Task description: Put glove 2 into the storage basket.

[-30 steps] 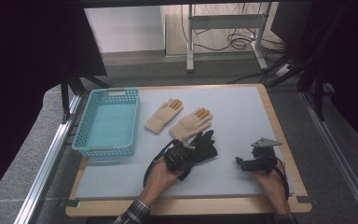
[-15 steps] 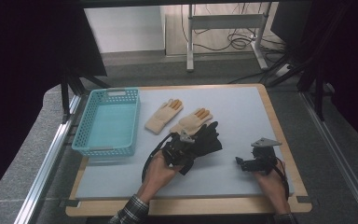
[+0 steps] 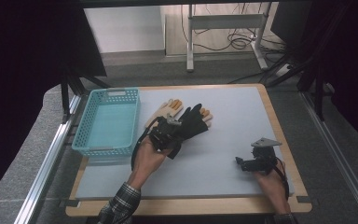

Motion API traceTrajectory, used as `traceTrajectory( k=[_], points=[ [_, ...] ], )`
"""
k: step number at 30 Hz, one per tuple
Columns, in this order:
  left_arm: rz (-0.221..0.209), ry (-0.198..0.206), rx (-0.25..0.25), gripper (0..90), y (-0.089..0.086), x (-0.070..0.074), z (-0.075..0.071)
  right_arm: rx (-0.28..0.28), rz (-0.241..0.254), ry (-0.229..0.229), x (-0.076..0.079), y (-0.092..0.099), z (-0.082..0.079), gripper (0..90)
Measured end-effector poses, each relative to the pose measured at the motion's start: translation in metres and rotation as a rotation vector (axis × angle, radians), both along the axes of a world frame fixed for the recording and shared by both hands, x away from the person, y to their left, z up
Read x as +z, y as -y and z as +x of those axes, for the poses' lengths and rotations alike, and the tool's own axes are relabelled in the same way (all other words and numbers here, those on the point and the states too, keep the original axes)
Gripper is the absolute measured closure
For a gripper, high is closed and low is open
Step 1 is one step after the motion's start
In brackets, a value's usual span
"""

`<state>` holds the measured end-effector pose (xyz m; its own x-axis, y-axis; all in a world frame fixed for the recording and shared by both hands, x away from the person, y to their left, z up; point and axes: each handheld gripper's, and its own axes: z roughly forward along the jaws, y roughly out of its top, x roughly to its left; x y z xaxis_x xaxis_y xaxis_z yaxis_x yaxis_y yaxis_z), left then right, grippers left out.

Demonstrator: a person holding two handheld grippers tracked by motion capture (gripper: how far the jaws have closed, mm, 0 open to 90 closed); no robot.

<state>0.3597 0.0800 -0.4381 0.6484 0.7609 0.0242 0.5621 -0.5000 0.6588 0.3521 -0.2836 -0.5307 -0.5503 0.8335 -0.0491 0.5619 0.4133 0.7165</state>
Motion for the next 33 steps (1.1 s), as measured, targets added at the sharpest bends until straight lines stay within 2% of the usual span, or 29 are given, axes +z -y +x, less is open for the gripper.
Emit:
traceTrajectory(
  k=[4,7,13,23,28,33],
  points=[
    [0.015,0.000,0.055,60.2,-0.019,0.004,0.008,0.000,0.000,0.001,0.000,0.000,0.000,6.1],
    [0.030,-0.004,0.111,59.9,-0.040,0.006,0.016,0.000,0.001,0.001,0.000,0.000,0.000,6.1],
    [0.033,-0.005,0.229,59.2,-0.082,0.011,0.029,0.000,0.001,0.001,0.000,0.000,0.000,6.1],
    [0.053,-0.006,0.395,58.9,-0.139,0.009,0.041,0.000,0.002,0.000,0.000,0.000,0.000,6.1],
    [0.066,-0.036,0.477,58.5,-0.171,0.004,0.046,-0.001,0.001,0.000,0.000,0.000,0.000,6.1],
    [0.091,-0.096,0.562,58.0,-0.201,-0.006,0.055,-0.001,0.001,0.000,0.000,0.000,0.000,6.0]
  ],
)
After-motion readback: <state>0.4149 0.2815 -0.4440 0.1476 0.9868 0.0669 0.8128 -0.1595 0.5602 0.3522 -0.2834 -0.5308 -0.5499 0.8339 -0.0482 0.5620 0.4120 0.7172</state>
